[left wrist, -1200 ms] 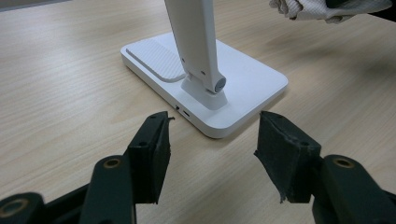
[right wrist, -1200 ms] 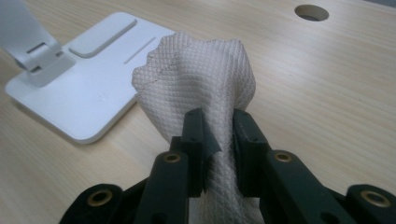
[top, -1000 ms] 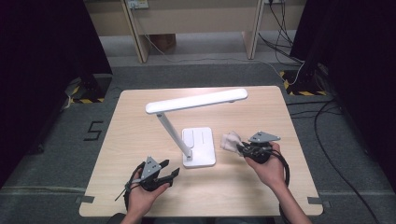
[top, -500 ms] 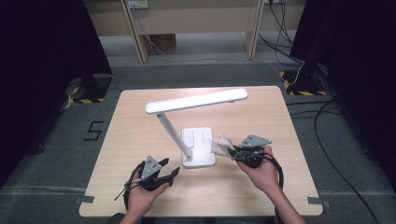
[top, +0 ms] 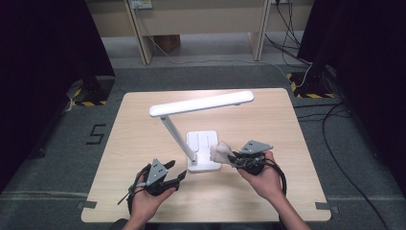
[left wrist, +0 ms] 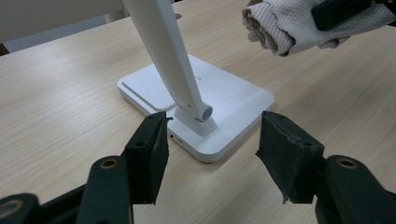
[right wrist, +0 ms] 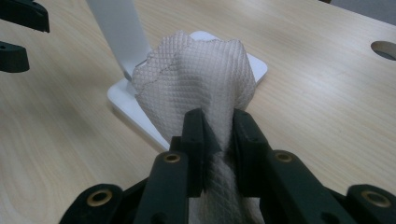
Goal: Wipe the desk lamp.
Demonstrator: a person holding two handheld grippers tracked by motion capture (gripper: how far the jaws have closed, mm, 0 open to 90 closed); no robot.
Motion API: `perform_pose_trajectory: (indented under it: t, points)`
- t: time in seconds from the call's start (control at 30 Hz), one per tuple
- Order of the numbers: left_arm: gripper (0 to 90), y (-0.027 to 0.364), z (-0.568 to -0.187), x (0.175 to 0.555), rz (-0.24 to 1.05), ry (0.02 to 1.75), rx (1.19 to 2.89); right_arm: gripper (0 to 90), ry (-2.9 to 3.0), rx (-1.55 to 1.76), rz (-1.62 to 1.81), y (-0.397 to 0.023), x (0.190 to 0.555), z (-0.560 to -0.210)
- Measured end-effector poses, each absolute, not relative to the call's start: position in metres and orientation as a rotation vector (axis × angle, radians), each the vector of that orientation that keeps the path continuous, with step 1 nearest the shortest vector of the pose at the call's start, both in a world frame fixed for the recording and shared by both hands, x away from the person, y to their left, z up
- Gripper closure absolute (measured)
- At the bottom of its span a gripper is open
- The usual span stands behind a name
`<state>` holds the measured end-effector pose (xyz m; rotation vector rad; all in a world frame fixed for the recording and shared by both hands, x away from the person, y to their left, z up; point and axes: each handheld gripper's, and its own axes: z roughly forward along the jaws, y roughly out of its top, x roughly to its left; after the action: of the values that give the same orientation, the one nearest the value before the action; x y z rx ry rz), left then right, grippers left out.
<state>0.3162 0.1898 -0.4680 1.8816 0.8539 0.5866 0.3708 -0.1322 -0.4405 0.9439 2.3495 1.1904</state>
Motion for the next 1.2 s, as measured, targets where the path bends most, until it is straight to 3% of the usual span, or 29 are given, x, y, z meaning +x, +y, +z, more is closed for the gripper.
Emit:
perform_pose_trajectory:
  t: [1.2]
  points:
    - [35.2, 0.162, -0.444, 0.32, 0.619, 0.637, 1.921, 77.1, 2.487, 0.836, 1.207, -0.1, 0.355, -0.439]
